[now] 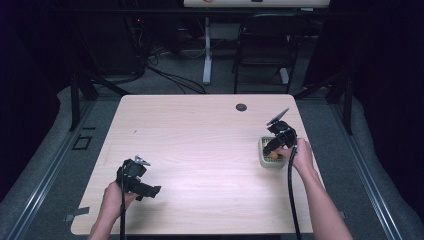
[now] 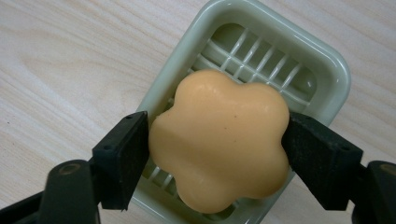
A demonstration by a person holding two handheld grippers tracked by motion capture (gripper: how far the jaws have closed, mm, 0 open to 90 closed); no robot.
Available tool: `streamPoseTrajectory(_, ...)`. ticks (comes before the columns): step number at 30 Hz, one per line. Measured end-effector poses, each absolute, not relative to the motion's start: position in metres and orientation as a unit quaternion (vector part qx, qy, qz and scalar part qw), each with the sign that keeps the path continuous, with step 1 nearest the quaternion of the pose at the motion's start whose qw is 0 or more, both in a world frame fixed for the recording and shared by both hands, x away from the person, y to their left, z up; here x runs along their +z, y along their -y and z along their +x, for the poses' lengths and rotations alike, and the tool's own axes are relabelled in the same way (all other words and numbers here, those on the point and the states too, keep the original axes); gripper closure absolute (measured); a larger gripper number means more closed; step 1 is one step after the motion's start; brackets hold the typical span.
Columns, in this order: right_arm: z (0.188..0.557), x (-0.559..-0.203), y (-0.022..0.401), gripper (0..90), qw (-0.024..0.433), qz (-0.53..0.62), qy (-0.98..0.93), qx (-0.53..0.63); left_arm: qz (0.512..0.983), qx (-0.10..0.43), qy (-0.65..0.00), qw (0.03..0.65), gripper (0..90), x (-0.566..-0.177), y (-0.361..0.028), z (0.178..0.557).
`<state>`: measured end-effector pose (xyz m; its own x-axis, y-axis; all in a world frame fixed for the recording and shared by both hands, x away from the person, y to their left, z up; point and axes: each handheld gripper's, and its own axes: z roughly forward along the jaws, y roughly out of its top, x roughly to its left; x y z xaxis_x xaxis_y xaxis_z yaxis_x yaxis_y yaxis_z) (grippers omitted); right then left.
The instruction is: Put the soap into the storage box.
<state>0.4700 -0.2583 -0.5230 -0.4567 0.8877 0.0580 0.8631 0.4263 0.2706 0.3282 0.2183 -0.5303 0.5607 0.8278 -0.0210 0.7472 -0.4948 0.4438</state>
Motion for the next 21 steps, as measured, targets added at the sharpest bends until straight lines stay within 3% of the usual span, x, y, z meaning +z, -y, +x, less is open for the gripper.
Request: streamPoseTrajectory(21, 0.45, -0.495, 0.27, 1.8, 0.036, 0.504, -0.85, 0.146, 0.858, 0.099, -0.459, 0.207, 0.0, -0.529, -0.218, 0.328)
